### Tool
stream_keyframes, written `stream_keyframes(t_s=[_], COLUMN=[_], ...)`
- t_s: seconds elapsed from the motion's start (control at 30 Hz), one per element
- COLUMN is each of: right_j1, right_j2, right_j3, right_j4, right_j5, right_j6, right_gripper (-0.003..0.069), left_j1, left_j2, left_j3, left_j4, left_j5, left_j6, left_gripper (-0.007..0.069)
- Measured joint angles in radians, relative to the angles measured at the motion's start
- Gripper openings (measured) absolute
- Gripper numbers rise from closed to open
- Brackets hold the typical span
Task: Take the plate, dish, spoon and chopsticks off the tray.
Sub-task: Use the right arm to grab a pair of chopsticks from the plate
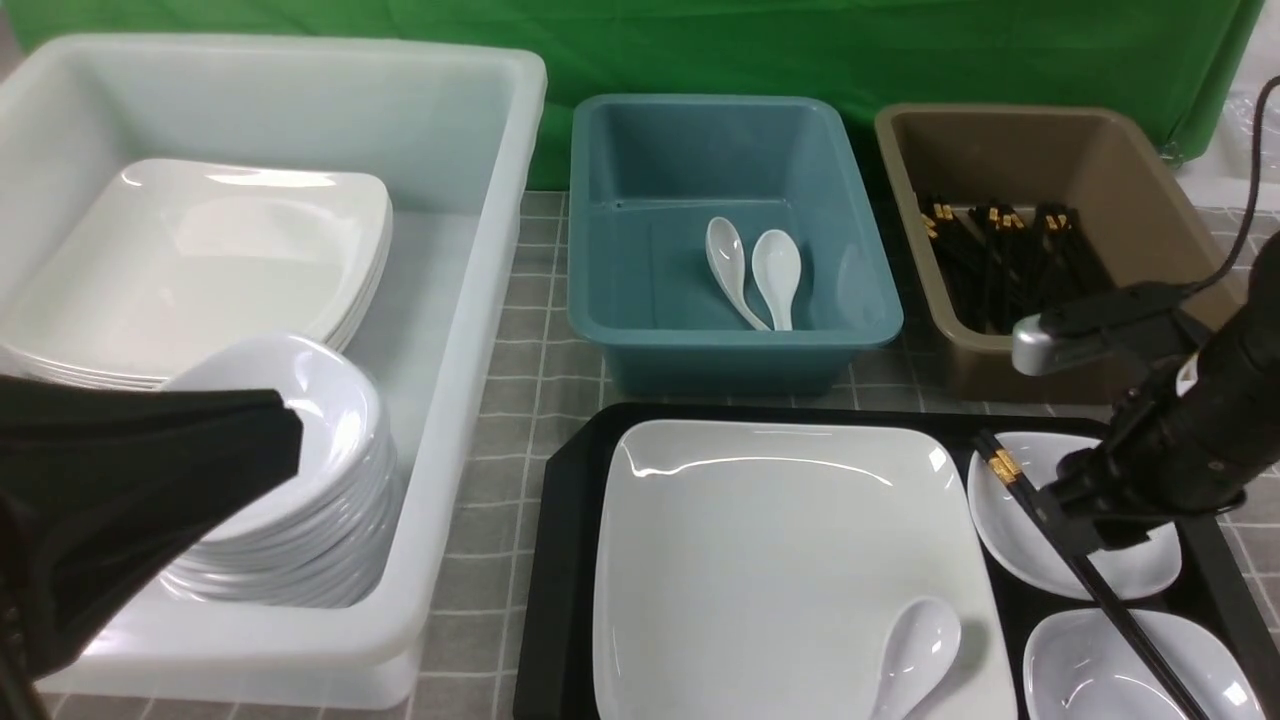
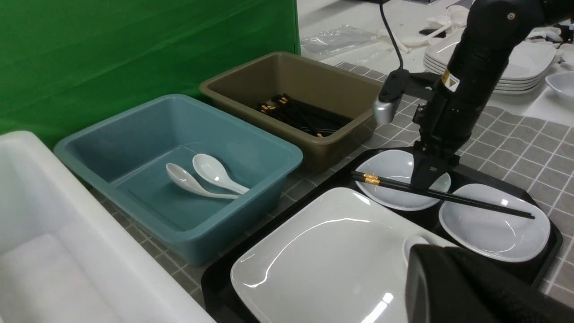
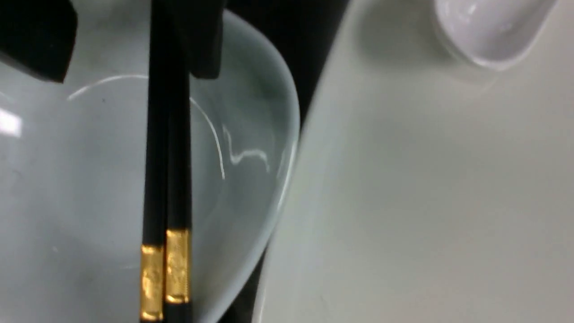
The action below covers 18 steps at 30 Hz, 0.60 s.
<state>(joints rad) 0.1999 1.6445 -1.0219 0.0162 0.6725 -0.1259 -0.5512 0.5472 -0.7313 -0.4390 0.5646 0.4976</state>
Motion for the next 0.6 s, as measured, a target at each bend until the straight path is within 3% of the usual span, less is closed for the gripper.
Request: stream_keyframes(t_s=[0.33,0.53,0.6], right_j1=[0.000,0.000,0.000], right_j2=[0.101,0.143,0.145], right_j3=[-0.024,-0.028,-0.028], right_j4=[0.009,0.009,0.009], right_j5=[-0.053,-0.072,-0.072], right_j6=[-0.001,-0.001,-0.001], right_gripper=[0.0389,0.0246,0.0239], left_j1=[0.000,0.000,0.000], left_j2=[0.000,0.000,0.000], left_j3=[0.000,0.000,0.000], left_j4=[0.000,-0.012,-0.015], left_j5=[0.000,0.001,0.002], left_j6=[0.001,0.001,0.001], left_gripper=[0.0009,0.0009,0.0009])
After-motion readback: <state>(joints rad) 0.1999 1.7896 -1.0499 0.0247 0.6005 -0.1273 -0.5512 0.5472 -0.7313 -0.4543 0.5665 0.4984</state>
